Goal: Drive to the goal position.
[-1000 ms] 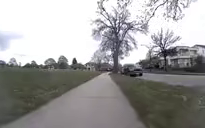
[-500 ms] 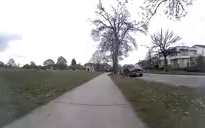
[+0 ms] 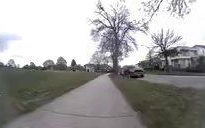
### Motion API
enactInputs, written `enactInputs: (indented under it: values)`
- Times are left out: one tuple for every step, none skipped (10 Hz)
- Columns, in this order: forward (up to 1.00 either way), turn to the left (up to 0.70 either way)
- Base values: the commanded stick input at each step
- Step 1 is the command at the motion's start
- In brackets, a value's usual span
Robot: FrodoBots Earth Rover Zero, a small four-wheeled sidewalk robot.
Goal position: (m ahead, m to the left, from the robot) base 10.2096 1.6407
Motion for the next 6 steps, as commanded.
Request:
enactInputs:
  values:
    - [0.85,0.27]
    - [0.85,0.13]
    - [0.85,0.01]
    - [0.85,0.0]
    - [0.85,0.0]
    - [0.85,0.0]
